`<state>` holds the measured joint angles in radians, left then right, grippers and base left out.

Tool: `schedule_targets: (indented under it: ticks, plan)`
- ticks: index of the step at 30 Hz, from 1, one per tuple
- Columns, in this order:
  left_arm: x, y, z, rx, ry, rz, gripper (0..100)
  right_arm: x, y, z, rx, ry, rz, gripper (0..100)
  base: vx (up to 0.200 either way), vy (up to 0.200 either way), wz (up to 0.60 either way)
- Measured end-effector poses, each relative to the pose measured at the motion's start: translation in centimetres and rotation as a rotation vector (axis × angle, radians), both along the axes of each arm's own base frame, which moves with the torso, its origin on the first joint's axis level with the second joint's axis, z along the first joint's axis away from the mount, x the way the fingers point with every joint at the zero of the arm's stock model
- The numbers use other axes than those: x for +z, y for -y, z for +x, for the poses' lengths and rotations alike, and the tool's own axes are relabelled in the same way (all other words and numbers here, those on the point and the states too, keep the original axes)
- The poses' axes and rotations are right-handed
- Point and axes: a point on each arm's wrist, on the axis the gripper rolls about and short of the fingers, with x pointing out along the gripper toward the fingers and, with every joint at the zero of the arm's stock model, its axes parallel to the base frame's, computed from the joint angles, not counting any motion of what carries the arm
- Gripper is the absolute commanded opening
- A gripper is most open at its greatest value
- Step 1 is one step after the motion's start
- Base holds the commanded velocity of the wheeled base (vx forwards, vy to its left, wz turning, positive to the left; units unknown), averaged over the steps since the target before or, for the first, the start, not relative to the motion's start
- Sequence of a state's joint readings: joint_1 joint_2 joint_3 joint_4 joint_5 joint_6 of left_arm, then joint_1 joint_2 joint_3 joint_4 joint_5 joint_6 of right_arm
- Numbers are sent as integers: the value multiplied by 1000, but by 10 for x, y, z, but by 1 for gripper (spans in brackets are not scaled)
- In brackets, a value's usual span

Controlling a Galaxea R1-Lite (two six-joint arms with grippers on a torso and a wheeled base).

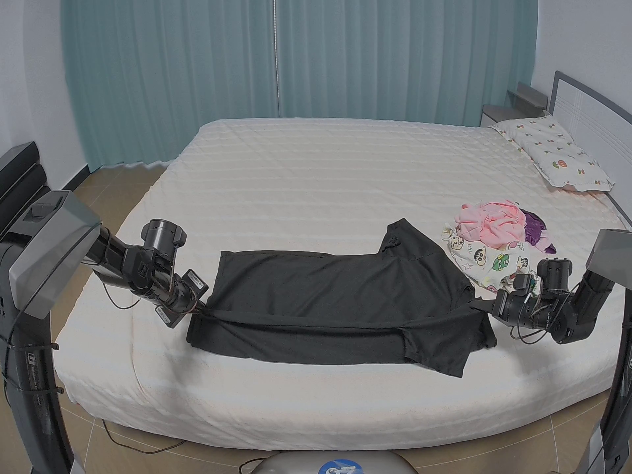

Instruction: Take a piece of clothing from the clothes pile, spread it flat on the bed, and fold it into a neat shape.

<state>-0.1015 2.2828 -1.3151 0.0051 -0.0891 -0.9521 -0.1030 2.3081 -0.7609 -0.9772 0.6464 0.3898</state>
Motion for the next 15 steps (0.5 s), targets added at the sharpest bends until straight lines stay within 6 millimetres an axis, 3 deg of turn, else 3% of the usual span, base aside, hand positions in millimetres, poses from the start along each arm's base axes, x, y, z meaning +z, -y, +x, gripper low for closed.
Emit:
schedule_targets:
  ticks: [15]
  plan:
    - [-7,1,17,18,17,-18,0,2,-3,18,-25,19,-7,0,0,0,0]
